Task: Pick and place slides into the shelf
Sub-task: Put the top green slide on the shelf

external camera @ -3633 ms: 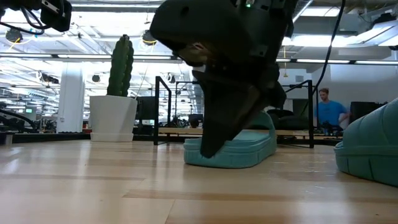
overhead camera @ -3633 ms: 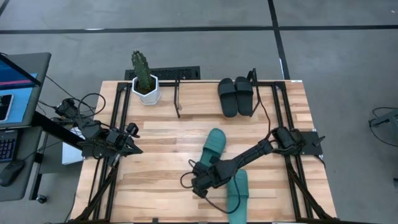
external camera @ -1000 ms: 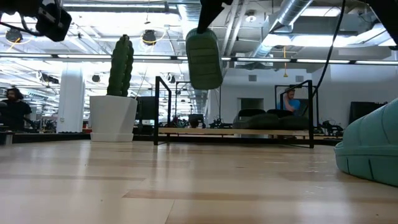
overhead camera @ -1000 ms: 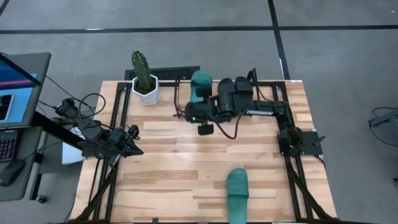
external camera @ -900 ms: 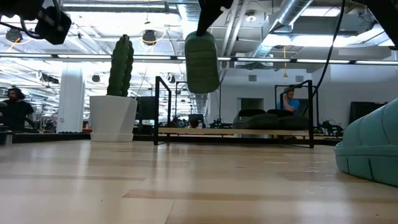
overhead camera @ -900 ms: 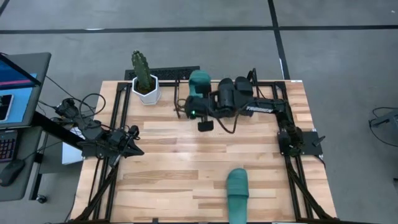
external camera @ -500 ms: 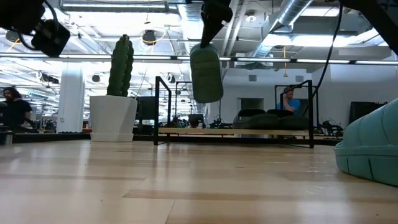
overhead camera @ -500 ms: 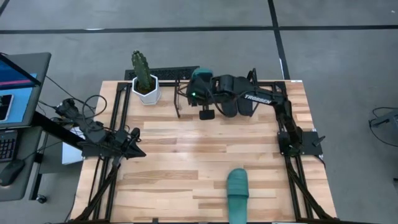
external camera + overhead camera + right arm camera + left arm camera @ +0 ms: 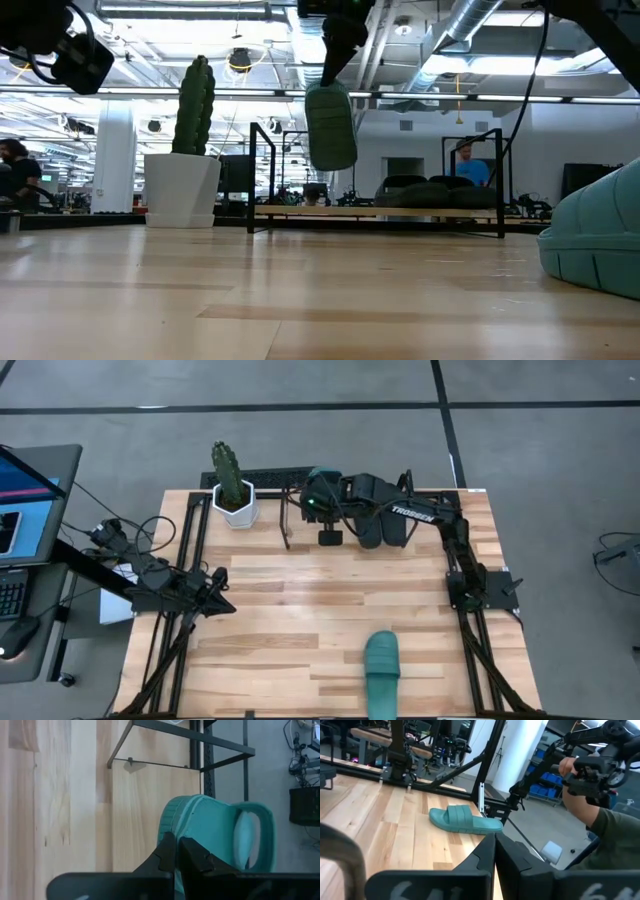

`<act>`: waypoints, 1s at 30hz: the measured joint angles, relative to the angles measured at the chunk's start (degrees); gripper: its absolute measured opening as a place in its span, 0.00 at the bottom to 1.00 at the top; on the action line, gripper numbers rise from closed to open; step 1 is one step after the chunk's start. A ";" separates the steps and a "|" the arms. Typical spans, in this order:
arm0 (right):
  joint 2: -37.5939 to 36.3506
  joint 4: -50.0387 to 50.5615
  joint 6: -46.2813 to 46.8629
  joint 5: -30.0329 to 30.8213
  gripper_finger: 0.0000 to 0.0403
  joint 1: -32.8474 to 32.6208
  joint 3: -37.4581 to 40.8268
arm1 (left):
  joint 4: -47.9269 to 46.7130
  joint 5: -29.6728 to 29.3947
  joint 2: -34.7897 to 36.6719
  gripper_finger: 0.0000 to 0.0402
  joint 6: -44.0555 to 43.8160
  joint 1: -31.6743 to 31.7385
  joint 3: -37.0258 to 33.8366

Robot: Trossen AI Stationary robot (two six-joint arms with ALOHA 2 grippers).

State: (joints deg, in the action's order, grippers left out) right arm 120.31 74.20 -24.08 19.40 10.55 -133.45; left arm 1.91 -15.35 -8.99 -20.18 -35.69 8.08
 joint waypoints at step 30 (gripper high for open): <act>-6.69 0.30 3.56 5.11 0.00 -5.75 -0.04 | -0.43 -0.23 0.00 0.00 -0.02 -2.06 0.00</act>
State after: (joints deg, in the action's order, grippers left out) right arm 113.62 74.50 -20.52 24.51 4.80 -133.49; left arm 1.48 -15.58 -8.99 -20.21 -37.76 8.08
